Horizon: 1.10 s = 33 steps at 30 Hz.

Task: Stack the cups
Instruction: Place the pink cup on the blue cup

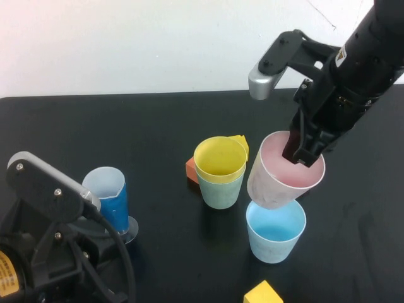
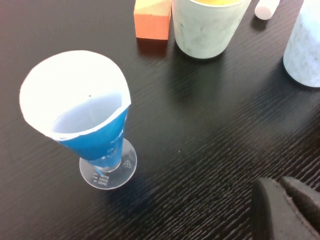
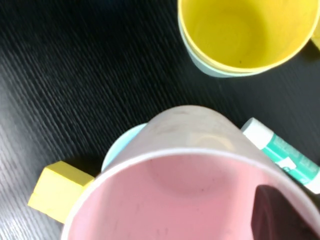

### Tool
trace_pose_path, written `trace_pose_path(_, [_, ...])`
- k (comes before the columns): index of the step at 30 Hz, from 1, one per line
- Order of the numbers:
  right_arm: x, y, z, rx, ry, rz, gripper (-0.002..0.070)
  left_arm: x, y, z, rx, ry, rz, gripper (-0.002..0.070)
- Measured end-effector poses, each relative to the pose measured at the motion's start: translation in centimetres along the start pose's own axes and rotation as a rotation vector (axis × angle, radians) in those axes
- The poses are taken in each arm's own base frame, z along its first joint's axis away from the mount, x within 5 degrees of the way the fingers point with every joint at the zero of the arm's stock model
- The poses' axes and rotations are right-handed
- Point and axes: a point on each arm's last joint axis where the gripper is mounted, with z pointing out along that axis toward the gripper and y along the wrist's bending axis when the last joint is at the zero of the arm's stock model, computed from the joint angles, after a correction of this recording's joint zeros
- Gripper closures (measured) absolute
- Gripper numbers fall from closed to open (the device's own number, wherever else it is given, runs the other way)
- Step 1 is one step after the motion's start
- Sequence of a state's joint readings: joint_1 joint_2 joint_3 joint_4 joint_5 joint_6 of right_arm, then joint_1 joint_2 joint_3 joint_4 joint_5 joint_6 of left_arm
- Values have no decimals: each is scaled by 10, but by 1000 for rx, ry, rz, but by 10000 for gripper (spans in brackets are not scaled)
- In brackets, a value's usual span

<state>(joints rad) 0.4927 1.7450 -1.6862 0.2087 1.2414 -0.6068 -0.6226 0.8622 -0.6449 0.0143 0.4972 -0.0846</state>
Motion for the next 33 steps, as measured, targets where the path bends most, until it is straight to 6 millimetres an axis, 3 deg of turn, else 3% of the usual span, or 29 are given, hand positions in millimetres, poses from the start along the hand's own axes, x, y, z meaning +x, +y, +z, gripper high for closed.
trace_pose_path(8, [-1, 1, 2, -2, 5, 32, 659, 0, 0, 0, -1, 1, 16, 677])
trace_pose_path(16, [-6, 24, 11, -8, 44, 0, 659, 1, 1, 0, -6, 4, 30, 677])
trace_pose_path(27, [-1, 18, 12, 75, 93, 35, 660, 1, 1, 0, -13, 4, 41, 677])
trace_pose_path(33, [7, 19, 23, 55, 134, 45, 654, 1, 1, 0, -14, 4, 42, 677])
